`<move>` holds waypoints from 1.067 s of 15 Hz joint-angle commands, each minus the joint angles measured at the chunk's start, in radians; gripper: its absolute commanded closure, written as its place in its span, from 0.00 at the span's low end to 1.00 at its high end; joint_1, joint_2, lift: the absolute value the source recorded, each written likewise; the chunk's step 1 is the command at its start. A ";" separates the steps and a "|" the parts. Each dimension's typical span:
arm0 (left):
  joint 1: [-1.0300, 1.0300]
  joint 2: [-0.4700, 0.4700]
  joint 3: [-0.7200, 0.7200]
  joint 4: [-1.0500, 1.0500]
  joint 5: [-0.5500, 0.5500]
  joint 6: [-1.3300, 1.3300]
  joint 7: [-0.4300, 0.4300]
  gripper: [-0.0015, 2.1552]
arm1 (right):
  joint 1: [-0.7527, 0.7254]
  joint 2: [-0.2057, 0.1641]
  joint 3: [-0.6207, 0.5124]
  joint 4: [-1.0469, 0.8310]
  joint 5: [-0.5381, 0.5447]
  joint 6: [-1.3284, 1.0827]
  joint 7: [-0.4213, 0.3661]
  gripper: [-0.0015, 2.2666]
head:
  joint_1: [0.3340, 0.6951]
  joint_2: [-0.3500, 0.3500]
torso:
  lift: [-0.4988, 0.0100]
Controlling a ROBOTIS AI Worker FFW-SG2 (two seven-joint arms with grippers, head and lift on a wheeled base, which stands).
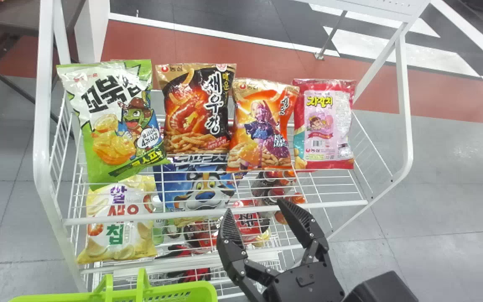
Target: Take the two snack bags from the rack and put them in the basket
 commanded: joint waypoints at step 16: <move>0.005 -0.002 -0.002 -0.003 -0.003 0.000 -0.004 0.87 | -0.029 -0.002 0.037 0.008 0.014 0.034 0.001 0.08 | 1.00 0.00 | 0.96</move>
